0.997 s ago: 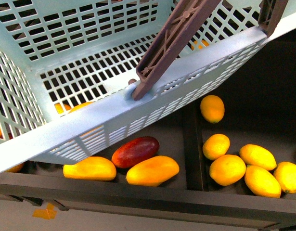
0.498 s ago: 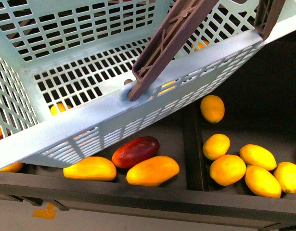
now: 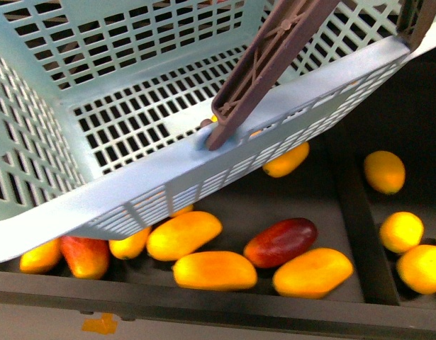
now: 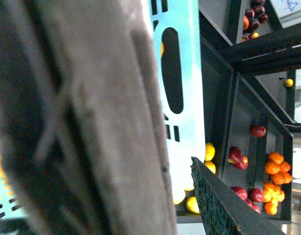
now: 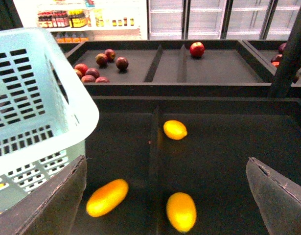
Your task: Pick lemon and mango into basket
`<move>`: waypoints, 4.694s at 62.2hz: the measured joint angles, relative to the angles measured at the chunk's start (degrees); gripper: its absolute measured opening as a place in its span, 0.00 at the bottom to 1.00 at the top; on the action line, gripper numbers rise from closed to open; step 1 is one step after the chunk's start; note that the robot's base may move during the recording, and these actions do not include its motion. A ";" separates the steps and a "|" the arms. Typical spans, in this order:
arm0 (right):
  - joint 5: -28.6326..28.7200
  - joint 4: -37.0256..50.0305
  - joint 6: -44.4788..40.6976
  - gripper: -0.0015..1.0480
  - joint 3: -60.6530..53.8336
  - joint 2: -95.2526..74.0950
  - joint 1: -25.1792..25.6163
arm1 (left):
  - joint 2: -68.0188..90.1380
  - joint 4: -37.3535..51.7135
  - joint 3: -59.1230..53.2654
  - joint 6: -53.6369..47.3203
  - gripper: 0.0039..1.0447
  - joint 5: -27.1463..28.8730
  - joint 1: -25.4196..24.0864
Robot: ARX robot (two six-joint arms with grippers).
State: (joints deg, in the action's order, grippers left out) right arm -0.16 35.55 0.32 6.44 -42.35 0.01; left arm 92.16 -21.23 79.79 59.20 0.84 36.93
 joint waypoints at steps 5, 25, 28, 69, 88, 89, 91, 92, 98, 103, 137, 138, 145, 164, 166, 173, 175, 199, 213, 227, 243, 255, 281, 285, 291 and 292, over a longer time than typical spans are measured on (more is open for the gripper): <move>0.00 0.00 0.00 0.92 -0.04 0.17 0.00 | 0.00 0.00 0.00 0.07 0.25 0.07 -0.15; 0.13 0.00 -0.02 0.92 -0.15 0.13 0.02 | -0.13 -0.02 0.00 0.00 0.25 0.17 -0.33; 0.13 -0.02 0.00 0.92 -0.15 0.15 0.00 | -0.11 0.00 0.00 0.04 0.25 -0.04 -0.33; -2.03 -3.50 1.88 0.92 0.83 -0.35 -0.61 | -0.13 -0.02 0.00 -0.98 0.25 1.75 -1.33; -1.42 -32.30 15.98 0.92 17.07 -22.03 9.44 | -0.11 -0.04 0.00 -0.04 0.25 -0.24 -0.35; -0.31 -30.29 14.56 0.92 17.53 -24.24 10.60 | -0.11 -0.04 0.00 -0.07 0.25 -0.24 -0.33; 1.33 -27.34 12.46 0.92 18.29 -27.63 12.37 | -0.11 -0.04 0.00 -0.09 0.25 -0.24 -0.28; 1.84 -26.45 11.65 0.92 18.58 -28.74 12.92 | -0.11 -0.04 0.00 -0.11 0.25 -0.22 -0.24; 4.55 -19.61 3.32 0.92 21.35 -38.97 17.44 | -0.11 -0.04 0.00 -0.02 0.25 -0.39 -0.24; 6.60 -17.09 -4.59 0.92 24.15 -47.36 20.74 | -0.11 -0.04 0.00 -0.04 0.25 -0.04 -0.31; 10.67 -13.97 -54.64 0.92 31.50 -75.56 26.01 | -0.11 -0.04 0.00 -0.07 0.25 0.09 -0.33; 10.36 -13.92 -56.02 0.92 31.65 -76.00 26.03 | -0.11 -0.04 0.00 -0.04 0.25 0.02 -0.33; 10.10 -15.12 -60.33 0.92 33.31 -79.56 26.16 | -0.11 -0.04 0.00 -0.04 0.25 -0.04 -0.33; 11.06 -19.15 -63.39 0.92 36.79 -82.90 24.81 | -0.11 -0.04 0.00 -0.09 0.25 0.44 -0.35; 11.34 -20.02 -63.73 0.92 36.96 -83.06 24.68 | -0.11 -0.04 0.00 -0.09 0.25 0.39 -0.35; 11.30 -22.05 -65.79 0.92 37.38 -83.62 24.48 | -0.11 -0.04 0.00 -0.07 0.25 0.17 -0.33; 11.15 -22.67 -66.47 0.92 37.46 -83.80 24.48 | -0.11 -0.04 0.00 -0.07 0.25 0.17 -0.33; 10.38 -21.24 -62.75 0.92 41.57 -88.26 22.58 | -0.11 -0.04 0.00 -0.07 0.25 0.26 -0.33; 9.57 -20.48 -57.90 0.92 45.27 -91.06 21.49 | -0.11 -0.04 0.00 -0.09 0.25 0.22 -0.33; 7.85 -19.69 -55.17 0.92 47.89 -94.31 19.93 | -0.11 -0.04 0.00 -0.07 0.25 0.22 -0.33; 6.51 -17.11 -50.53 0.92 49.44 -97.70 17.09 | -0.11 -0.04 0.00 -0.07 0.25 0.24 -0.33; 4.48 -16.09 -49.33 0.74 49.72 -98.99 16.76 | -0.11 -0.04 0.00 -0.07 0.25 0.22 -0.35; 5.88 -12.85 -46.84 0.56 46.23 -97.57 17.66 | -0.11 -0.04 0.00 -0.09 0.25 0.26 -0.35; 7.19 -12.20 -45.42 0.55 45.03 -96.32 17.84 | -0.11 -0.04 0.00 -0.09 0.25 0.24 -0.33; 10.67 -11.17 -42.05 0.55 42.95 -93.20 18.45 | -0.11 -0.04 0.00 -0.07 0.25 0.22 -0.33; 11.15 -11.04 -41.29 0.55 42.66 -92.70 18.53 | -0.11 -0.04 0.00 -0.07 0.25 0.20 -0.33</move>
State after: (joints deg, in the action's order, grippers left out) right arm 10.98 24.51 -40.97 49.10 -135.04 18.55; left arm 92.05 -21.28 79.79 59.13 1.04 36.60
